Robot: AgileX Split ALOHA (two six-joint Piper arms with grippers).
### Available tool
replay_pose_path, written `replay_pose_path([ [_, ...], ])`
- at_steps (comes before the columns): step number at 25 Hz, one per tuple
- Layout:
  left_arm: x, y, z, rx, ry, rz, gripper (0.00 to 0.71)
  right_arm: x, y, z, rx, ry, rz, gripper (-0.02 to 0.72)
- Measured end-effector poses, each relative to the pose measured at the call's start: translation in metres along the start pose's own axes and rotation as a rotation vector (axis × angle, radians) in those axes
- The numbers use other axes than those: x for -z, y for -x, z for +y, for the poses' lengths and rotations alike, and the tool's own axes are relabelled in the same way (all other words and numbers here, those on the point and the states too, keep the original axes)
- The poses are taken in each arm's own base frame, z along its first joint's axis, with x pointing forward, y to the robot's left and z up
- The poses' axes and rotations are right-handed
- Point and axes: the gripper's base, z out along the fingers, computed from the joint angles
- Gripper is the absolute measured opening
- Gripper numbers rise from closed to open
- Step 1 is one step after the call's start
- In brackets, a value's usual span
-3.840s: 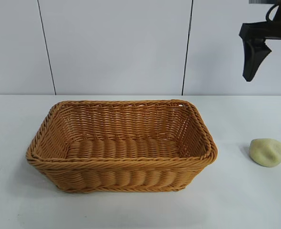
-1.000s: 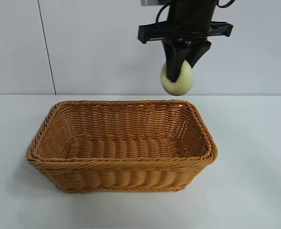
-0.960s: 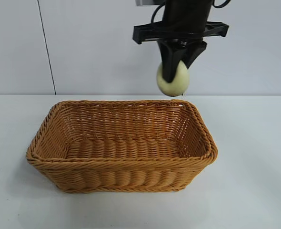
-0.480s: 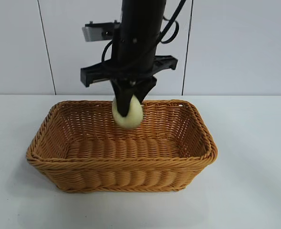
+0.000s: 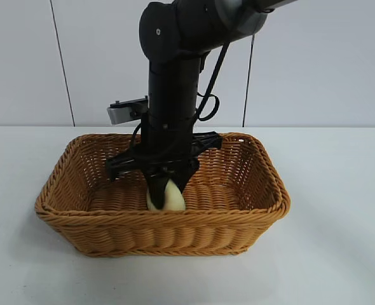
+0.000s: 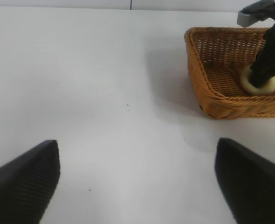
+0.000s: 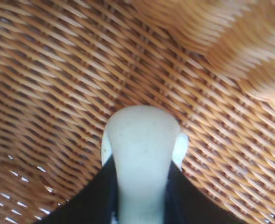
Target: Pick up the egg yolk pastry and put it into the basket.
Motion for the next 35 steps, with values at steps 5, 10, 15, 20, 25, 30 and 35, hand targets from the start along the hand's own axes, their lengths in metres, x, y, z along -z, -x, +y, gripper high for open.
replay_pose_path([
  [5, 0.0, 0.0, 0.0, 0.0, 0.0, 0.0, 0.695, 0.014, 0.007, 0.001, 0.025, -0.003, 0.0, 0.596],
  [10, 0.0, 0.0, 0.0, 0.0, 0.0, 0.0, 0.695, 0.059, 0.027, 0.0, 0.045, -0.038, -0.055, 0.624],
  [15, 0.0, 0.0, 0.0, 0.0, 0.0, 0.0, 0.695, 0.102, 0.046, -0.003, 0.041, -0.067, -0.204, 0.624],
  [20, 0.0, 0.0, 0.0, 0.0, 0.0, 0.0, 0.695, 0.106, 0.05, -0.039, -0.041, -0.085, -0.213, 0.624],
  [25, 0.0, 0.0, 0.0, 0.0, 0.0, 0.0, 0.695, 0.108, 0.05, -0.103, -0.167, -0.121, -0.212, 0.624],
  [30, 0.0, 0.0, 0.0, 0.0, 0.0, 0.0, 0.695, 0.112, 0.041, -0.171, -0.297, -0.16, -0.21, 0.624],
  [35, 0.0, 0.0, 0.0, 0.0, 0.0, 0.0, 0.695, 0.116, 0.025, -0.228, -0.412, -0.192, -0.208, 0.624],
])
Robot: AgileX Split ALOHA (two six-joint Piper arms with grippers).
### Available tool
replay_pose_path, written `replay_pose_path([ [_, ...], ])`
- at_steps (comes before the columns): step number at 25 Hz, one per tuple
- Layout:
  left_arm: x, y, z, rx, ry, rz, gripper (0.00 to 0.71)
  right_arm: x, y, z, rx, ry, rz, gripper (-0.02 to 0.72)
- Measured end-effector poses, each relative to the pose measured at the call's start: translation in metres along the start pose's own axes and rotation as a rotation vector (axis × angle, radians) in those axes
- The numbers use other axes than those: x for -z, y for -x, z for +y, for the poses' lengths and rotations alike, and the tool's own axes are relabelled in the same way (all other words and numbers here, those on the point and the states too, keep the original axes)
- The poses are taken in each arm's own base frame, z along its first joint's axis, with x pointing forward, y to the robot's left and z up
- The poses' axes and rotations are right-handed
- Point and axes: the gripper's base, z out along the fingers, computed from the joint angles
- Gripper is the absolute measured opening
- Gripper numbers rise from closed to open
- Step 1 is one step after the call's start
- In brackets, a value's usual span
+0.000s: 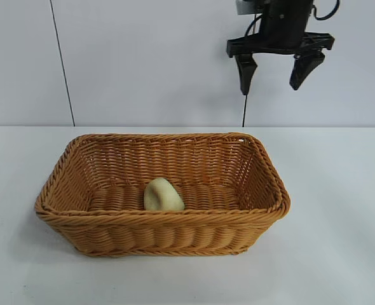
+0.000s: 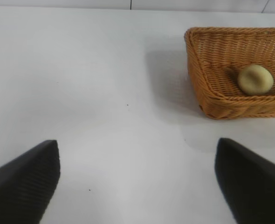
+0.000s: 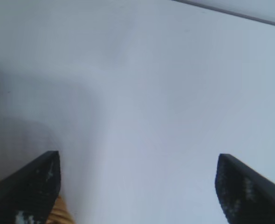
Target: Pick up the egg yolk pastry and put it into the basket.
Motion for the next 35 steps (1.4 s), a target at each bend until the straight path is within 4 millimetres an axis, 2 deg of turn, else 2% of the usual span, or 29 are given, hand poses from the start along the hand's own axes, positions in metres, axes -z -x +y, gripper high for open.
replay_pose_path([
  [4, 0.0, 0.0, 0.0, 0.0, 0.0, 0.0, 0.695, -0.003, 0.002, -0.037, -0.067, -0.029, 0.003, 0.624],
  [8, 0.0, 0.0, 0.0, 0.0, 0.0, 0.0, 0.695, -0.004, 0.002, -0.059, -0.109, -0.047, 0.005, 0.624],
  [14, 0.0, 0.0, 0.0, 0.0, 0.0, 0.0, 0.695, -0.008, -0.003, -0.072, -0.124, -0.062, 0.029, 0.624],
  [18, 0.0, 0.0, 0.0, 0.0, 0.0, 0.0, 0.695, -0.016, -0.021, -0.072, -0.1, -0.069, 0.113, 0.624],
  [21, 0.0, 0.0, 0.0, 0.0, 0.0, 0.0, 0.695, -0.013, -0.041, -0.071, -0.093, -0.071, 0.176, 0.624],
  [25, 0.0, 0.0, 0.0, 0.0, 0.0, 0.0, 0.695, 0.001, -0.073, -0.07, -0.087, -0.066, 0.254, 0.624],
  [29, 0.0, 0.0, 0.0, 0.0, 0.0, 0.0, 0.695, 0.019, -0.115, -0.069, -0.059, -0.056, 0.339, 0.624],
  [34, 0.0, 0.0, 0.0, 0.0, 0.0, 0.0, 0.695, 0.04, -0.18, -0.067, -0.055, -0.046, 0.452, 0.624],
  [35, 0.0, 0.0, 0.0, 0.0, 0.0, 0.0, 0.695, 0.05, -0.206, -0.066, -0.058, -0.034, 0.48, 0.624],
])
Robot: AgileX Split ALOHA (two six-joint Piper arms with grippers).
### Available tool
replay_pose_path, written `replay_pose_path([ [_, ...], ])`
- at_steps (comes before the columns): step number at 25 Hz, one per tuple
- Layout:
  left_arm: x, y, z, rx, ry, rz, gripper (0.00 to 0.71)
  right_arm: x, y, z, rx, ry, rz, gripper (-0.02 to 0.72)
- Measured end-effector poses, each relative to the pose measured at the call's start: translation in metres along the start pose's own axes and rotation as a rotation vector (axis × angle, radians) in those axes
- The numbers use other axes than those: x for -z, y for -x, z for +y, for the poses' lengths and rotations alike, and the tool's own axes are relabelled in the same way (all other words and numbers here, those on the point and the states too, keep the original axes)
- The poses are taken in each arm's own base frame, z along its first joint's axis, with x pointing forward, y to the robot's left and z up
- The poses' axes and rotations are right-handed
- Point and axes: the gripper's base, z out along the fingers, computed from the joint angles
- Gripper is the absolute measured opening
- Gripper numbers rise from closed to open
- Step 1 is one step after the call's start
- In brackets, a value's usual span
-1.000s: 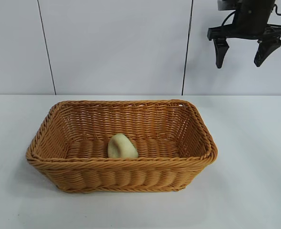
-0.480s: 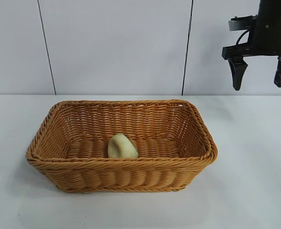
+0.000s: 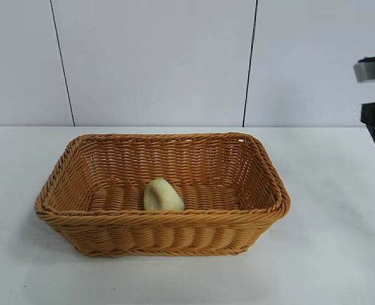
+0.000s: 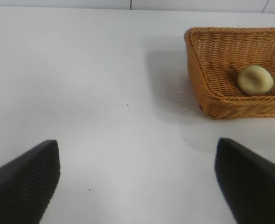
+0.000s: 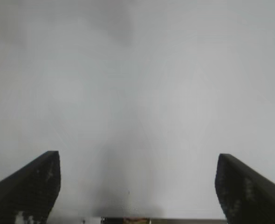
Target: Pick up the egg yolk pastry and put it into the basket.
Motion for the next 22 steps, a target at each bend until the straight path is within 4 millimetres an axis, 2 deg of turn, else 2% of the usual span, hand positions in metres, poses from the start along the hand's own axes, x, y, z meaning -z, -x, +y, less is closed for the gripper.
replay_pose_path([
  [4, 0.0, 0.0, 0.0, 0.0, 0.0, 0.0, 0.695, -0.008, -0.052, -0.002, -0.001, 0.008, 0.042, 0.624],
  [9, 0.0, 0.0, 0.0, 0.0, 0.0, 0.0, 0.695, -0.009, -0.104, -0.004, -0.004, 0.017, -0.046, 0.624],
  [17, 0.0, 0.0, 0.0, 0.0, 0.0, 0.0, 0.695, -0.005, -0.166, -0.006, 0.028, 0.055, -0.344, 0.624],
  [22, 0.0, 0.0, 0.0, 0.0, 0.0, 0.0, 0.695, 0.014, -0.197, -0.006, 0.048, 0.086, -0.589, 0.624],
])
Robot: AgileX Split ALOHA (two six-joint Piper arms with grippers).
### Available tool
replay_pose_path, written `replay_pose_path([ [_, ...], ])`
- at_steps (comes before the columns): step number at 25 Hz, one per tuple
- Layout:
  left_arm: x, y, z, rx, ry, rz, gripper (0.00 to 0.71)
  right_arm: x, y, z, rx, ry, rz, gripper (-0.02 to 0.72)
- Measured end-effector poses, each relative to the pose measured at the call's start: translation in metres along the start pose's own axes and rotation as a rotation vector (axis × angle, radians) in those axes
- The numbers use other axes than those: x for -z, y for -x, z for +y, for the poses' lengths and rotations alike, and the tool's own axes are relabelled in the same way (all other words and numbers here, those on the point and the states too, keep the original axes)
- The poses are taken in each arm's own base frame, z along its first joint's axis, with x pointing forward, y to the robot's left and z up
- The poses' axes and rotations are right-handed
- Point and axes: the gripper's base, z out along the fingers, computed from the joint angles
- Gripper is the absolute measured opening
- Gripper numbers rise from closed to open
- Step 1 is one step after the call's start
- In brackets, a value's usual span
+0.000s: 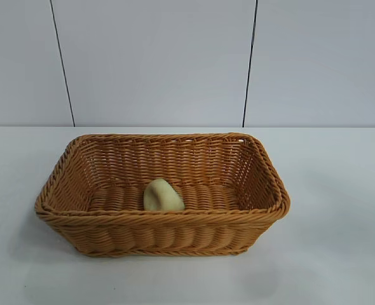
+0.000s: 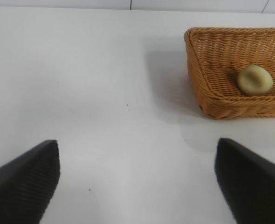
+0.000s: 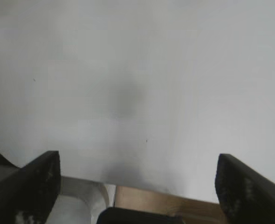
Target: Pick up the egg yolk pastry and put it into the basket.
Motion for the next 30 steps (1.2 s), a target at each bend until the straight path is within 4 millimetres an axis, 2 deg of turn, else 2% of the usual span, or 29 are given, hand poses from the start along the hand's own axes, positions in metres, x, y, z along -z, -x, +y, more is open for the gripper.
replay_pose_path([
  [8, 0.0, 0.0, 0.0, 0.0, 0.0, 0.0, 0.695, 0.044, -0.031, 0.002, 0.001, 0.009, -0.341, 0.624],
  [15, 0.0, 0.0, 0.0, 0.0, 0.0, 0.0, 0.696, 0.066, -0.059, 0.002, 0.005, 0.008, -0.565, 0.624],
  [19, 0.0, 0.0, 0.0, 0.0, 0.0, 0.0, 0.696, 0.073, -0.072, 0.002, 0.006, 0.008, -0.658, 0.624],
  [30, 0.0, 0.0, 0.0, 0.0, 0.0, 0.0, 0.696, 0.074, -0.073, 0.002, 0.006, 0.008, -0.667, 0.624],
])
